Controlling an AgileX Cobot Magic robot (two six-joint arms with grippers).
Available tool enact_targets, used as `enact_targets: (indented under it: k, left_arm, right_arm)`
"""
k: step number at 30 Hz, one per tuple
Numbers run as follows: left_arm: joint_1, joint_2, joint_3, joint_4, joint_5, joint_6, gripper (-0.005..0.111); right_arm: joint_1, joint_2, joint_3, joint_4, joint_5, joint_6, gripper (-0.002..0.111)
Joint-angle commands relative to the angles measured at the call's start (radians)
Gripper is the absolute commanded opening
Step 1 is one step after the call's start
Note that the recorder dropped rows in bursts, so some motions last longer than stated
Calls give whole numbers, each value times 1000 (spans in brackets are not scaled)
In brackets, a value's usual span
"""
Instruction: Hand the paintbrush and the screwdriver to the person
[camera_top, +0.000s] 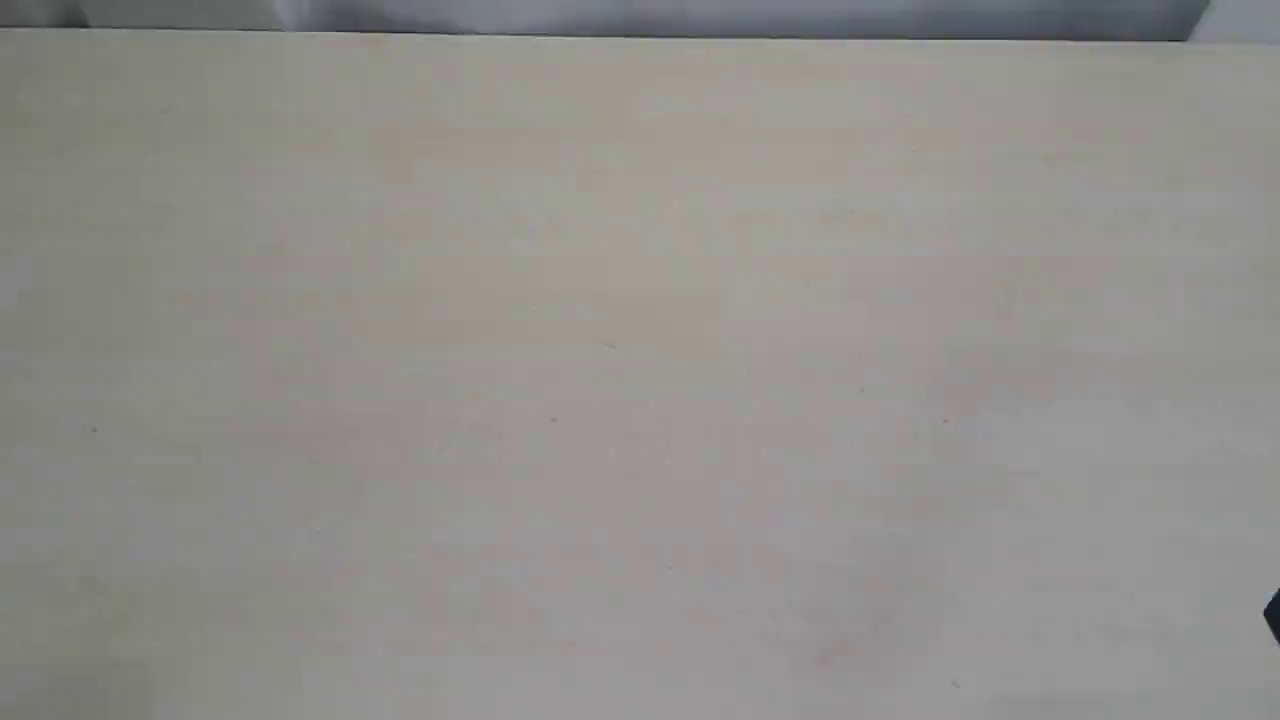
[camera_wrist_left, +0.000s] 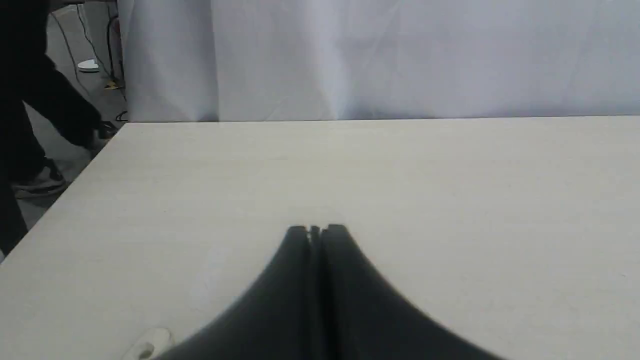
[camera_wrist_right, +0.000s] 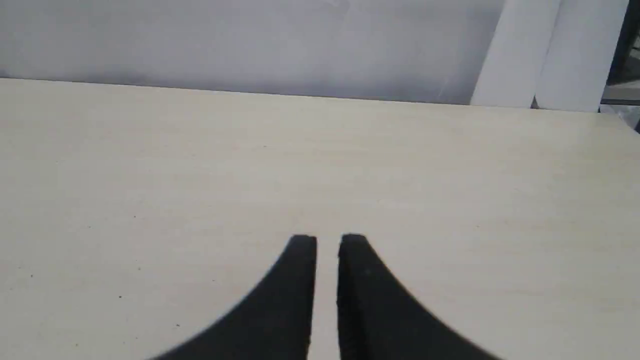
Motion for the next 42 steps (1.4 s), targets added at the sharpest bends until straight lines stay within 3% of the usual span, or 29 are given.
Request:
enact_targets:
  k: [1, 5, 42]
  left_arm:
    - [-8, -2, 2, 0, -6, -2, 0]
    - [-8, -2, 2, -2, -4, -2, 0]
    - [-8, -2, 2, -2, -6, -2, 0]
  right_arm:
    - [-13, -4, 4, 138, 15, -215, 10]
    - [-13, -4, 4, 228, 22, -330, 10]
    - [-15, -4, 4, 230, 22, -244, 10]
